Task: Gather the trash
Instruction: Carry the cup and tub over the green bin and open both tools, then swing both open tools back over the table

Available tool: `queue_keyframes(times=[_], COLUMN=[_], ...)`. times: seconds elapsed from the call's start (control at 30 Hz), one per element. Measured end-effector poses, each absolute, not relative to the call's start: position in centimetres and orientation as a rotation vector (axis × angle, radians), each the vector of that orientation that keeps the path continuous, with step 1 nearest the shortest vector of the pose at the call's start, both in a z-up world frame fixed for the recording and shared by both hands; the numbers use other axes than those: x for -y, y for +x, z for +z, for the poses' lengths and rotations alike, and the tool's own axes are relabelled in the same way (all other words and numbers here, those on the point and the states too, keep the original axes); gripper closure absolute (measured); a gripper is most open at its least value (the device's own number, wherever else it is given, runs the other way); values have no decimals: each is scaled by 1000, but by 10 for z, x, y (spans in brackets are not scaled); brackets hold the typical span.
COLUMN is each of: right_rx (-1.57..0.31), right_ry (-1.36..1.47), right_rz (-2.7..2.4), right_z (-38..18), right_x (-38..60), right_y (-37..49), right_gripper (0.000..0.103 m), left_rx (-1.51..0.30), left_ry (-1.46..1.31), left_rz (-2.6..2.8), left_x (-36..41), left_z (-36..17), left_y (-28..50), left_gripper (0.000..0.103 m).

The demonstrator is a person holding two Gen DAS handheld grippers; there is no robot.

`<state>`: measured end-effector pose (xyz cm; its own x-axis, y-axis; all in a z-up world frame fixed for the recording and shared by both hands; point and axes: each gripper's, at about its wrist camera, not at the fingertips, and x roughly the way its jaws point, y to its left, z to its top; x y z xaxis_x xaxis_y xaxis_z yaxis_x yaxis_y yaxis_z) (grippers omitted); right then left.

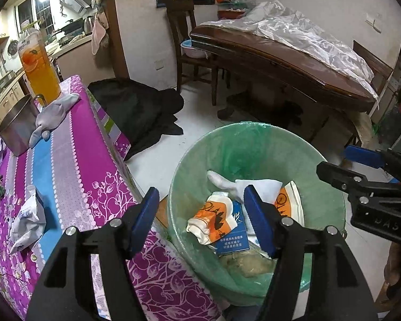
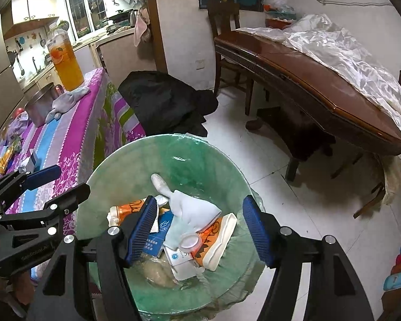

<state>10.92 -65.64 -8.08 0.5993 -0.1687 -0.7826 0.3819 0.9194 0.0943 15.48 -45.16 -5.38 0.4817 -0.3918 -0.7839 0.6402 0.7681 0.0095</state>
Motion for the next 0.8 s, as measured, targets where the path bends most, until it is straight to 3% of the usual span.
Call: queue_keyframes(times=[0.33,0.7,0.8], right_rx=[-808,-489,-420], right_ry=[265,167,148], right_rz=[-314,-321,-302], right_z=[-69,-26,-20], right_x=[649,571,546], right_y=[97,56,48], right_gripper=[34,8,7], left_rx=[-847,-798,-782], left_ry=[324,302,292], left_rz=[-647,-609,-591], left_x=[443,385,361], left_z=[-52,-47,-44], left_y=[151,156,160], left_gripper=[40,32,32])
